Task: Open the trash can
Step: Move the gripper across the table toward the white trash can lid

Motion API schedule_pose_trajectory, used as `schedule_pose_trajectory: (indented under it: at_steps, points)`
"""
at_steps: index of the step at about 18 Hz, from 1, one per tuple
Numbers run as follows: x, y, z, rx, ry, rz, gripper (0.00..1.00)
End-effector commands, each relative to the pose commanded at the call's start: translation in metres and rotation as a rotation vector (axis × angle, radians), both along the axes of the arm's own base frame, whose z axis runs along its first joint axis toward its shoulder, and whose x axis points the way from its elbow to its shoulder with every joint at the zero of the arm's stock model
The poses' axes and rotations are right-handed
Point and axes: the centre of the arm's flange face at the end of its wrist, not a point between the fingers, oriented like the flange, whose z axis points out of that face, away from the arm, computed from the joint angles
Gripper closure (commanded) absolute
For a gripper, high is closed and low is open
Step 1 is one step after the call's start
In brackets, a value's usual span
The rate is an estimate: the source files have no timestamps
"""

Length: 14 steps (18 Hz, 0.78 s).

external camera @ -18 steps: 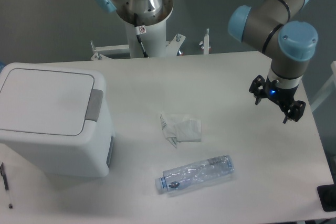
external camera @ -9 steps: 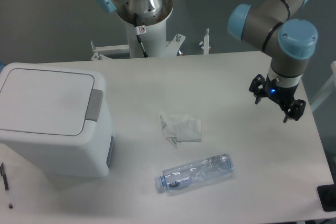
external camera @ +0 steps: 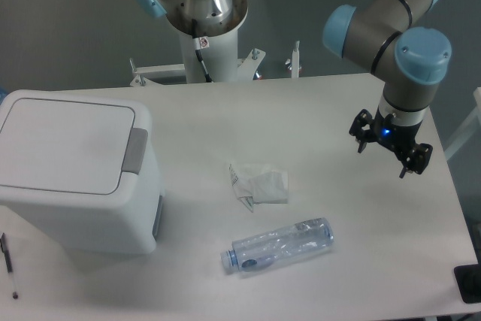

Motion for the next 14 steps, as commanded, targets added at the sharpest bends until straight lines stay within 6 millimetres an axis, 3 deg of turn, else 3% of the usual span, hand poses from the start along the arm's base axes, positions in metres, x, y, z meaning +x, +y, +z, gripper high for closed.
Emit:
schedule_pose_trajectory:
  at_steps: [14]
  points:
    - [0.017, 0.032, 0.011, 0.135, -0.057, 0.187, 0.00]
